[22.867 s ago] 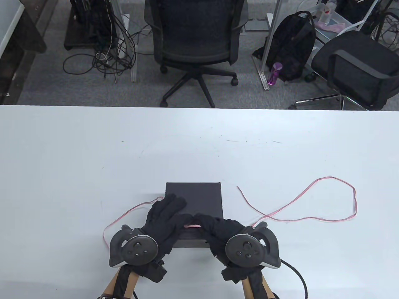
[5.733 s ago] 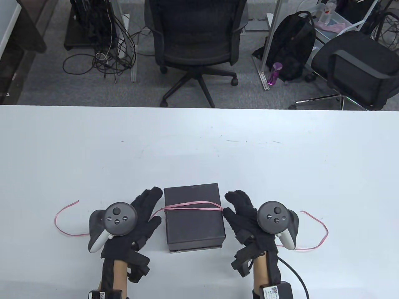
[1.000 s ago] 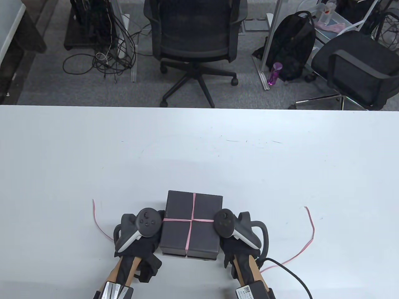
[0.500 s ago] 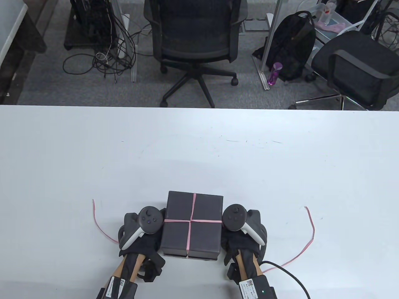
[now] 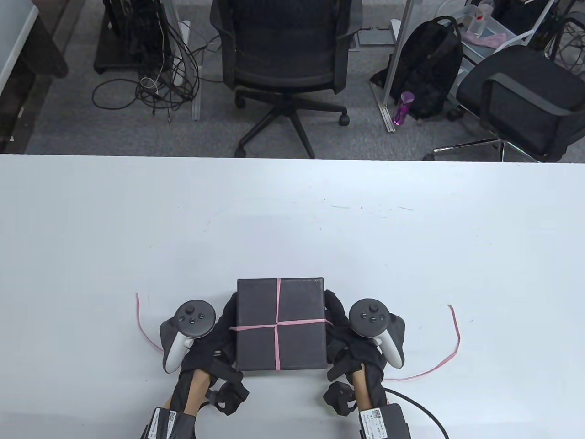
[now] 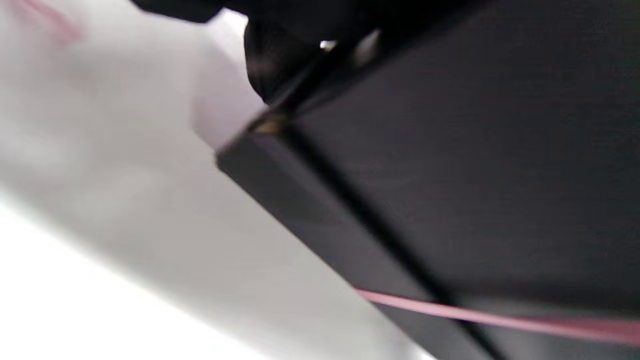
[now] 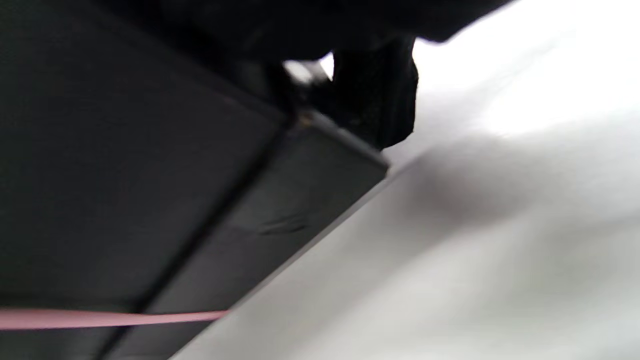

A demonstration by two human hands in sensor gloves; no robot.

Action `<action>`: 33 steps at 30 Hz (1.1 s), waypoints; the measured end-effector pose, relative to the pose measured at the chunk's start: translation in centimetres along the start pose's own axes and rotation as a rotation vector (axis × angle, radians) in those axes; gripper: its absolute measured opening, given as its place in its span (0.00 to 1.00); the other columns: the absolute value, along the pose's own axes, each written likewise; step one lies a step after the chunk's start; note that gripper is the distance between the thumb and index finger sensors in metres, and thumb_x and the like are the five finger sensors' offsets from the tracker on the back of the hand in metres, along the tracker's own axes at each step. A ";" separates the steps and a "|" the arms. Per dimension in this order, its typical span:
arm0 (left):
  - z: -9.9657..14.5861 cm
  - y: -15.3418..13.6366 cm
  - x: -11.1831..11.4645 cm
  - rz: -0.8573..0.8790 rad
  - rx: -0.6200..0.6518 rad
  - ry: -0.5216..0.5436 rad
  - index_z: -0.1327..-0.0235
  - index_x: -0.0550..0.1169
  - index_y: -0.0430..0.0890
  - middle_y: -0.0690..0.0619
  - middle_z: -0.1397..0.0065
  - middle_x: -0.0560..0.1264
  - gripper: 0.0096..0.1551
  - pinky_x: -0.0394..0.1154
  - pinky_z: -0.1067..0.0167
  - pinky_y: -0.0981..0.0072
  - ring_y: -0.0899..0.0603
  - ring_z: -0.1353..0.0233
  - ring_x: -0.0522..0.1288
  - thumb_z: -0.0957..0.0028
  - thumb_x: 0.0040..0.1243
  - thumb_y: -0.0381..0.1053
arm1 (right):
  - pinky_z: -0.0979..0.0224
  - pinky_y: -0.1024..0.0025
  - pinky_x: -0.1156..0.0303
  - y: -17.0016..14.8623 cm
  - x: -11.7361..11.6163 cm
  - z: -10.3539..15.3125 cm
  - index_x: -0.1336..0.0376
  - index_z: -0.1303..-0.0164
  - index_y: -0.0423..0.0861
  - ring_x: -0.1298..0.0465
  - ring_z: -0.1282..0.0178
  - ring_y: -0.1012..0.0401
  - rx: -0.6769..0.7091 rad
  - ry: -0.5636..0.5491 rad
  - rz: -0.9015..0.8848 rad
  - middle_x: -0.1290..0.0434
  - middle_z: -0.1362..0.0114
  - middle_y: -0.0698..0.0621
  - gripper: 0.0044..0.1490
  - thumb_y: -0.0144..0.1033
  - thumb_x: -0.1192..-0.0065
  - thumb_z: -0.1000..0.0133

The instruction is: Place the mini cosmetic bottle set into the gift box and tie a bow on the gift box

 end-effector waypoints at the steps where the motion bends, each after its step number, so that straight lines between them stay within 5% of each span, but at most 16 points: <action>1: 0.2 0.3 -0.4 0.015 0.033 0.016 0.12 0.47 0.55 0.38 0.32 0.76 0.34 0.82 0.74 0.71 0.61 0.75 0.77 0.32 0.33 0.55 | 0.73 0.80 0.21 0.1 0.0 0.1 0.68 0.13 0.50 0.24 0.75 0.71 0.019 0.018 -0.067 0.25 0.41 0.25 0.37 0.39 0.72 0.33; 9: 1.1 0.9 -2.5 0.169 0.192 0.024 0.13 0.53 0.53 0.46 0.38 0.79 0.33 0.81 0.76 0.73 0.61 0.76 0.77 0.31 0.43 0.51 | 0.73 0.81 0.22 0.7 0.0 0.3 0.70 0.13 0.47 0.25 0.76 0.72 0.119 0.059 -0.284 0.23 0.50 0.30 0.38 0.41 0.73 0.32; 12: 1.3 1.3 -2.8 0.351 0.294 -0.023 0.13 0.55 0.53 0.49 0.39 0.80 0.34 0.81 0.76 0.70 0.59 0.76 0.78 0.33 0.46 0.46 | 0.74 0.80 0.22 0.5 -0.4 0.2 0.68 0.13 0.46 0.25 0.78 0.72 0.126 0.088 -0.449 0.21 0.54 0.33 0.37 0.40 0.72 0.32; 14: 1.5 2.0 -2.8 0.312 0.360 -0.084 0.14 0.50 0.57 0.48 0.34 0.77 0.35 0.81 0.74 0.69 0.58 0.74 0.78 0.33 0.45 0.44 | 0.74 0.80 0.22 0.7 -0.4 0.2 0.68 0.13 0.47 0.25 0.78 0.72 0.148 0.089 -0.465 0.21 0.55 0.34 0.37 0.40 0.71 0.32; 24: 1.6 2.7 -2.1 -0.024 0.428 -0.022 0.19 0.38 0.52 0.55 0.21 0.68 0.45 0.83 0.52 0.61 0.55 0.52 0.84 0.36 0.50 0.39 | 0.73 0.81 0.22 2.1 0.7 0.9 0.68 0.13 0.45 0.25 0.77 0.72 0.278 0.087 -0.473 0.22 0.53 0.33 0.37 0.39 0.66 0.30; 33: 1.6 3.0 -1.5 -0.129 0.402 0.007 0.21 0.35 0.40 0.51 0.28 0.71 0.49 0.81 0.69 0.71 0.59 0.70 0.80 0.38 0.50 0.45 | 0.74 0.79 0.22 3.7 0.7 1.2 0.70 0.17 0.32 0.25 0.78 0.70 0.412 0.179 -0.414 0.22 0.50 0.33 0.44 0.24 0.54 0.34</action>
Point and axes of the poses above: the tracker on the back of each hand, its own y axis roughly to the thumb side, its own z axis roughly from the fingertips to the wrist, x = y × z, the point moved 4 cm from there along -z, roughly from the wrist to the fingertips
